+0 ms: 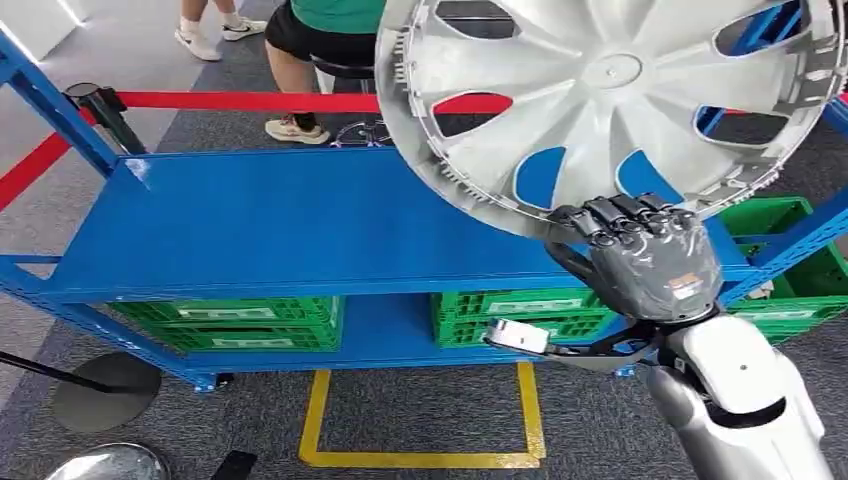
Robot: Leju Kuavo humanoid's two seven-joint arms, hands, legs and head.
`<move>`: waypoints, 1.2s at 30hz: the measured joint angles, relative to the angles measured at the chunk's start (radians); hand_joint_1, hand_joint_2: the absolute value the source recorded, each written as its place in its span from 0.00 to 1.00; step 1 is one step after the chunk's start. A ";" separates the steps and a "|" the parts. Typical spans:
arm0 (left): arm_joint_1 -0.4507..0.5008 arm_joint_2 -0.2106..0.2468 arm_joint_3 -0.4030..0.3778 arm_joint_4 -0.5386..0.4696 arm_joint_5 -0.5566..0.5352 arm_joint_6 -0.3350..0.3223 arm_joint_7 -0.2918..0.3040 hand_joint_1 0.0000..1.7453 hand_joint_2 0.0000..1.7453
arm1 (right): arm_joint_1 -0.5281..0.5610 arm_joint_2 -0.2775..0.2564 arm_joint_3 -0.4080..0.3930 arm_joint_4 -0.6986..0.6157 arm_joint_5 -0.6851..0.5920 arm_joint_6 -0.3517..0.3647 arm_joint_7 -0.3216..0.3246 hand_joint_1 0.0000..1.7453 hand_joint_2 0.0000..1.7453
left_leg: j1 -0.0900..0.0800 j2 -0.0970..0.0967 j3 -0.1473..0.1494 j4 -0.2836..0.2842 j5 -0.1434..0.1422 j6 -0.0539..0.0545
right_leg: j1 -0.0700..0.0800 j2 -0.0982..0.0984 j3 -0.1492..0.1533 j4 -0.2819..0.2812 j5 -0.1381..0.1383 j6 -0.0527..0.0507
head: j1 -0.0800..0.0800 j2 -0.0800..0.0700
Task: Take the parts from the cabinet and place them on the table.
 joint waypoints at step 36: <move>-0.002 0.000 0.001 0.000 0.004 -0.014 0.089 0.00 1.00 | -0.001 -0.005 0.008 0.023 -0.029 -0.006 -0.016 1.00 1.00 | 0.002 0.004 0.000 -0.014 0.023 0.028 | -0.010 0.000 -0.007 -0.007 0.006 0.025 | 0.000 0.000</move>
